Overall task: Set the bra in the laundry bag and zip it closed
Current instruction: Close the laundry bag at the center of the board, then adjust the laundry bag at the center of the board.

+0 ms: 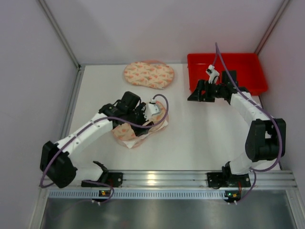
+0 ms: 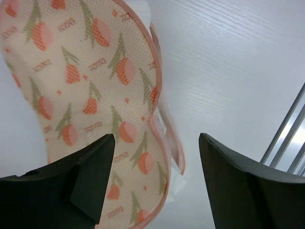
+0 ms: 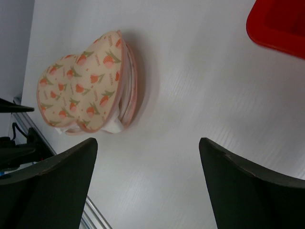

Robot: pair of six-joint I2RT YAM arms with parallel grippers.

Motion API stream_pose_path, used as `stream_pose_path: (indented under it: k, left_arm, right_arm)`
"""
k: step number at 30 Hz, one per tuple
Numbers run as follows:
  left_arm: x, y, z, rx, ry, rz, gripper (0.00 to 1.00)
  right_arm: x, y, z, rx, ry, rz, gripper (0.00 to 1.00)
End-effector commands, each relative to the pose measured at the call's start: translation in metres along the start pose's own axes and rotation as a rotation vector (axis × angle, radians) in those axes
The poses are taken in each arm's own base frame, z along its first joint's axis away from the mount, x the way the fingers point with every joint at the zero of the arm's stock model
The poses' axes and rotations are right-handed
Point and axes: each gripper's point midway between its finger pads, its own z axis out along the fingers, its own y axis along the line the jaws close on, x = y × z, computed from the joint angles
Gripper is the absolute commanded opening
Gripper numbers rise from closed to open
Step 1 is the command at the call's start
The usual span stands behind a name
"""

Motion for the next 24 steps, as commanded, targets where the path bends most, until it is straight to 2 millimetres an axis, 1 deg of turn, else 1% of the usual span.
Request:
stream_pose_path:
  k: [1,2,3,4,5,6,7,8,9,10,11,12,13,14,15,16,17,18,19,20,21,22,23,24]
  left_arm:
    - [0.014,-0.006,-0.031,0.015,0.040,0.221,0.78]
    - [0.013,-0.013,-0.039,0.038,0.033,0.237,0.78]
    - [0.026,-0.022,-0.044,0.081,0.079,0.233,0.77]
    - [0.028,-0.026,-0.047,0.100,0.080,0.225,0.77]
    - [0.030,-0.033,-0.050,0.130,0.071,0.207,0.74]
    - [0.032,-0.033,-0.053,0.132,0.070,0.181,0.73]
    - [0.034,-0.026,-0.056,0.115,0.063,0.139,0.72]
    - [0.032,-0.020,-0.059,0.099,0.051,0.097,0.72]
    - [0.029,-0.017,-0.060,0.111,0.029,0.060,0.72]
    - [0.031,0.001,-0.066,0.077,0.011,-0.024,0.72]
    - [0.031,0.010,-0.068,0.074,-0.006,-0.108,0.72]
    - [0.025,0.021,-0.070,0.088,-0.037,-0.176,0.72]
    - [0.035,0.045,-0.078,0.047,-0.058,-0.288,0.72]
    - [0.039,0.055,-0.083,0.031,-0.067,-0.374,0.72]
    - [0.042,0.062,-0.087,0.031,-0.081,-0.424,0.70]
    - [0.055,0.073,-0.097,-0.003,-0.089,-0.500,0.70]
    - [0.060,0.077,-0.102,-0.025,-0.095,-0.537,0.69]
    - [0.069,0.083,-0.108,-0.058,-0.097,-0.574,0.69]
    - [0.083,0.089,-0.114,-0.109,-0.082,-0.622,0.68]
    - [0.091,0.091,-0.117,-0.135,-0.070,-0.655,0.68]
    - [0.097,0.093,-0.119,-0.154,-0.062,-0.680,0.68]
    - [0.107,0.098,-0.123,-0.186,-0.052,-0.724,0.68]
    - [0.111,0.101,-0.125,-0.198,-0.053,-0.762,0.68]
    - [0.118,0.105,-0.129,-0.218,-0.056,-0.803,0.68]
  right_arm:
    - [-0.040,0.016,0.015,-0.051,-0.076,-0.075,0.88]
    - [-0.044,0.020,0.022,-0.059,-0.082,-0.079,0.87]
    - [-0.056,0.036,0.031,-0.089,-0.111,-0.116,0.86]
    - [-0.058,0.035,0.044,-0.083,-0.109,-0.119,0.83]
    - [-0.074,0.045,0.050,-0.096,-0.149,-0.161,0.81]
    - [-0.073,0.060,0.063,-0.116,-0.140,-0.190,0.78]
    - [-0.075,0.055,0.079,-0.097,-0.134,-0.194,0.71]
    - [-0.089,0.068,0.085,-0.111,-0.161,-0.227,0.68]
    - [-0.083,0.076,0.106,-0.129,-0.141,-0.247,0.65]
    - [-0.087,0.080,0.114,-0.121,-0.151,-0.262,0.60]
    - [-0.099,0.094,0.120,-0.139,-0.175,-0.294,0.57]
    - [-0.087,0.099,0.144,-0.148,-0.141,-0.299,0.55]
    - [-0.088,0.101,0.155,-0.137,-0.145,-0.296,0.54]
    - [-0.089,0.117,0.166,-0.162,-0.150,-0.308,0.54]
    - [-0.077,0.110,0.188,-0.157,-0.118,-0.278,0.53]
    - [-0.075,0.110,0.198,-0.155,-0.119,-0.274,0.54]
    - [-0.084,0.119,0.206,-0.173,-0.149,-0.292,0.53]
    - [-0.071,0.115,0.225,-0.174,-0.119,-0.280,0.54]
    - [-0.069,0.114,0.234,-0.177,-0.116,-0.278,0.54]
    - [-0.077,0.120,0.239,-0.186,-0.130,-0.287,0.55]
    - [-0.073,0.121,0.247,-0.189,-0.121,-0.289,0.55]
    - [-0.062,0.113,0.261,-0.182,-0.094,-0.281,0.54]
    - [-0.059,0.115,0.266,-0.187,-0.086,-0.294,0.54]
    - [-0.049,0.110,0.275,-0.180,-0.063,-0.293,0.55]
